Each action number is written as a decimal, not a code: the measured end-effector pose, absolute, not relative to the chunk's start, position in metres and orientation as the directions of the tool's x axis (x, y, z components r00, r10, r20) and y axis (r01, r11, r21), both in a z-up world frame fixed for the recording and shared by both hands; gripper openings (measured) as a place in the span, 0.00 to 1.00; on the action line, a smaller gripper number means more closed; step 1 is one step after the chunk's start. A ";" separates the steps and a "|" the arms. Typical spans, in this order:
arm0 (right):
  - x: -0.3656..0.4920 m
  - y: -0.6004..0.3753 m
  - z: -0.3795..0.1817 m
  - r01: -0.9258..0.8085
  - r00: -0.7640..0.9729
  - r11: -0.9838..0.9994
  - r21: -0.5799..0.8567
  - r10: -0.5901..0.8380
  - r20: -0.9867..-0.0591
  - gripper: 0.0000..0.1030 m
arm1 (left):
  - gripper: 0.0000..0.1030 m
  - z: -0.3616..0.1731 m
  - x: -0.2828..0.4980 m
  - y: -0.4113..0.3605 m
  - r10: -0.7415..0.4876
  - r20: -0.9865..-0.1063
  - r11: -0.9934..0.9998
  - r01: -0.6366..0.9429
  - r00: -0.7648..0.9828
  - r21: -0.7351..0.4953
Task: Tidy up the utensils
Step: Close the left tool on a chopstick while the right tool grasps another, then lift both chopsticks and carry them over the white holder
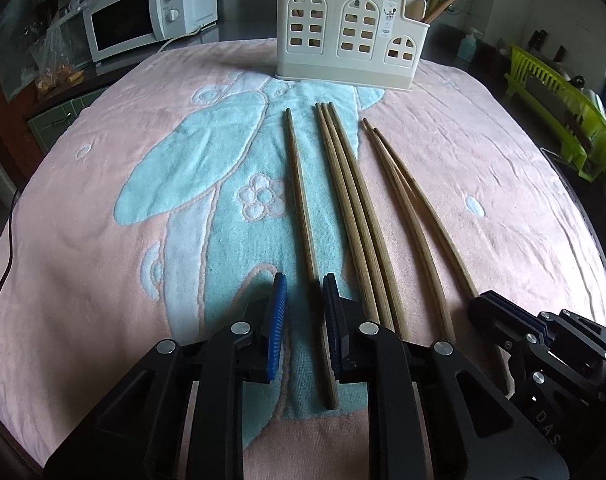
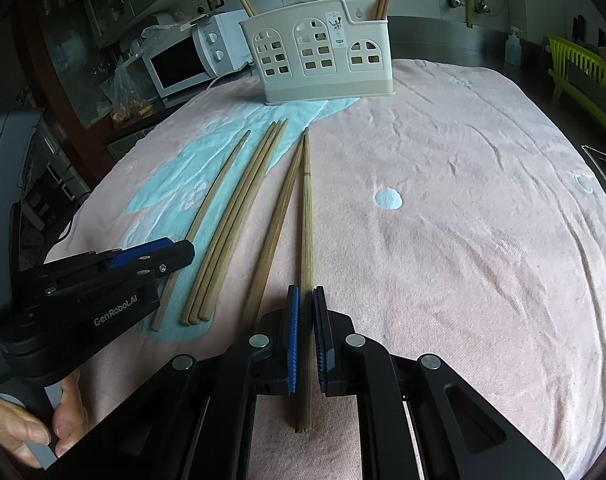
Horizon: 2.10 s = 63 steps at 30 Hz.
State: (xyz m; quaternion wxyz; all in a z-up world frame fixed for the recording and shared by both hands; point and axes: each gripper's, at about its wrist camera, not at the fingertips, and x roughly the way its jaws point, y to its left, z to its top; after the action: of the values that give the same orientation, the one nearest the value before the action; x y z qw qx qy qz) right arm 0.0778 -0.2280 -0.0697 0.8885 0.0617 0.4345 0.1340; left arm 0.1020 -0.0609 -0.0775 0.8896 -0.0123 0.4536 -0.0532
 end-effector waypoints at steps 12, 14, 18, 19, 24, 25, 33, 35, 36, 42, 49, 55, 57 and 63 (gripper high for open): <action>0.077 -0.229 -0.070 -0.184 0.585 0.953 0.240 0.303 -0.753 0.07 | 0.12 -0.079 0.102 -0.065 -0.097 -0.802 0.991 0.132 0.590 -0.023; 0.077 -0.229 -0.070 -0.185 0.585 0.953 0.242 0.304 -0.752 0.07 | 0.07 -0.079 0.103 -0.060 -0.109 -0.805 0.990 0.141 0.584 -0.032; 0.076 -0.230 -0.070 -0.185 0.585 0.953 0.239 0.302 -0.753 0.07 | 0.08 -0.079 0.104 -0.057 -0.123 -0.805 0.987 0.158 0.580 -0.037; 0.076 -0.230 -0.070 -0.185 0.585 0.954 0.238 0.301 -0.753 0.07 | 0.08 -0.079 0.104 -0.056 -0.127 -0.806 0.987 0.155 0.579 -0.044; 0.076 -0.228 -0.070 -0.185 0.587 0.957 0.224 0.291 -0.756 0.07 | 0.09 -0.080 0.104 -0.057 -0.122 -0.806 0.988 0.147 0.579 -0.045; 0.076 -0.228 -0.070 -0.186 0.587 0.957 0.221 0.288 -0.757 0.07 | 0.09 -0.080 0.104 -0.058 -0.120 -0.808 0.988 0.151 0.577 -0.039; 0.072 -0.222 -0.066 -0.191 0.600 0.963 0.191 0.268 -0.753 0.07 | 0.07 -0.078 0.106 -0.054 -0.161 -0.815 0.979 0.194 0.557 -0.060; 0.070 -0.224 -0.061 -0.191 0.612 0.964 0.183 0.263 -0.746 0.07 | 0.06 -0.074 0.106 -0.050 -0.176 -0.809 0.977 0.199 0.561 -0.074; 0.069 -0.225 -0.058 -0.192 0.619 0.965 0.180 0.261 -0.741 0.07 | 0.06 -0.072 0.105 -0.047 -0.185 -0.803 0.976 0.204 0.567 -0.081; 0.068 -0.233 -0.030 -0.201 0.673 0.967 0.157 0.253 -0.695 0.07 | 0.05 -0.051 0.099 -0.035 -0.228 -0.756 0.969 0.222 0.613 -0.112; 0.070 -0.234 0.003 -0.235 0.721 0.964 0.126 0.260 -0.642 0.07 | 0.05 -0.020 0.091 -0.022 -0.291 -0.655 0.956 0.245 0.697 -0.164; 0.079 -0.231 0.017 -0.267 0.721 0.955 0.127 0.285 -0.632 0.07 | 0.05 0.000 0.096 -0.017 -0.322 -0.588 0.947 0.255 0.742 -0.197; 0.081 -0.230 0.020 -0.274 0.721 0.955 0.114 0.283 -0.633 0.07 | 0.05 0.007 0.098 -0.015 -0.338 -0.575 0.941 0.263 0.746 -0.212; 0.087 -0.232 0.028 -0.292 0.713 0.949 0.115 0.296 -0.635 0.07 | 0.05 0.019 0.108 -0.015 -0.335 -0.589 0.942 0.272 0.736 -0.196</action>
State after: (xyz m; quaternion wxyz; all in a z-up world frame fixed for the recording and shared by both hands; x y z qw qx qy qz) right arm 0.0869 -0.2322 0.0284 0.9255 0.0032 0.3438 0.1589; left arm 0.1076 -0.0152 0.0194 0.9303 -0.0484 0.3248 -0.1632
